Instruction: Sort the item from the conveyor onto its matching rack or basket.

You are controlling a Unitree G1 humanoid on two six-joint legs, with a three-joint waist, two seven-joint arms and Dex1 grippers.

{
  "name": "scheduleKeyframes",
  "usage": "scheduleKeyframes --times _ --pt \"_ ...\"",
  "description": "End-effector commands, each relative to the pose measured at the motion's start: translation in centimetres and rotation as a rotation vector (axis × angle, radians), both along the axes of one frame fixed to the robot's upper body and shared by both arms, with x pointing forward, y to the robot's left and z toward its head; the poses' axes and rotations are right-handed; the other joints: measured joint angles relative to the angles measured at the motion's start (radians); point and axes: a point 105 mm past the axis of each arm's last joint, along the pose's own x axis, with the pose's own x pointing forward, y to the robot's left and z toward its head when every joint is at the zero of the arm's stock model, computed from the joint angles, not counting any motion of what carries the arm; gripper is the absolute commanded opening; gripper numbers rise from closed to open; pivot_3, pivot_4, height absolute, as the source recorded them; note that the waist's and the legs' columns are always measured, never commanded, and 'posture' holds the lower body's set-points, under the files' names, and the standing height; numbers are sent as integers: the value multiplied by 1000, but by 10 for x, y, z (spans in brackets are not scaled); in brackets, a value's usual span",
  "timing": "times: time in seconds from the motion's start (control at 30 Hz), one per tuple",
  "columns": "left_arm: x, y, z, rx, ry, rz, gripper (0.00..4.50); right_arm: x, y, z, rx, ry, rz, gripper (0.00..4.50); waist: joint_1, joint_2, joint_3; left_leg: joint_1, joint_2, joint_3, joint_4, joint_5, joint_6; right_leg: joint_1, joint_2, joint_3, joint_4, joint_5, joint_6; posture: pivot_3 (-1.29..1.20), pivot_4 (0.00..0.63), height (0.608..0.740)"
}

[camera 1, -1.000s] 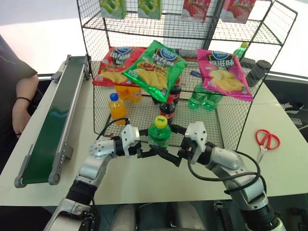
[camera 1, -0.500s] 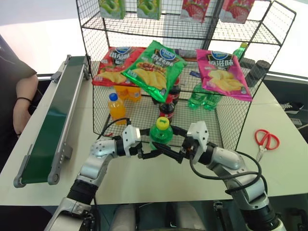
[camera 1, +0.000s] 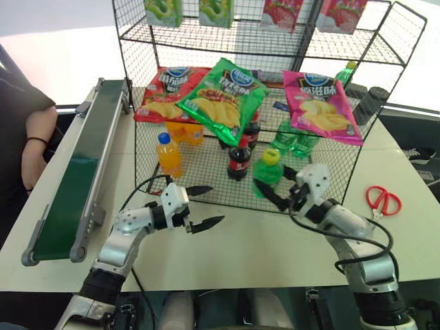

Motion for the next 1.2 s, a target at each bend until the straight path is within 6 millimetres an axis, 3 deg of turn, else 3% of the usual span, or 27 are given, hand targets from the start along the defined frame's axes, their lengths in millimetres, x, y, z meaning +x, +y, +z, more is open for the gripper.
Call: scheduleKeyframes --times 0.03,0.2,0.47,0.9,1.0,1.2 --pt "2 3 14 -31 -48 51 4398 5 -23 10 8 -91 -153 2984 5 0 0 0 0 0 0 0 0 0 0 1 0 0 0 0 150 740" --pt "3 2 15 -50 -40 88 4398 18 -46 -3 38 -98 -344 2984 3 2 0 1 0 1 0 0 0 0 1 1 1 0 0 0 150 740" --pt "3 3 19 -65 -44 102 4398 45 -65 -18 178 -55 -494 2984 1 5 -1 2 0 2 0 0 0 0 1 2 2 0 0 0 150 740" --pt "4 4 22 -68 -56 110 4398 55 -58 -22 242 -38 -477 2984 0 6 -1 2 1 2 0 0 0 0 0 2 2 0 0 0 150 740" --pt "5 2 22 -71 -59 106 4500 54 -59 -23 239 -39 -476 4472 -1 6 -1 2 1 2 0 0 0 0 0 2 3 0 0 0 150 740" --pt "7 2 23 -73 -63 106 4500 45 -60 -18 207 -59 -479 4472 0 6 -1 2 1 2 0 0 0 0 0 2 3 0 0 0 150 740"
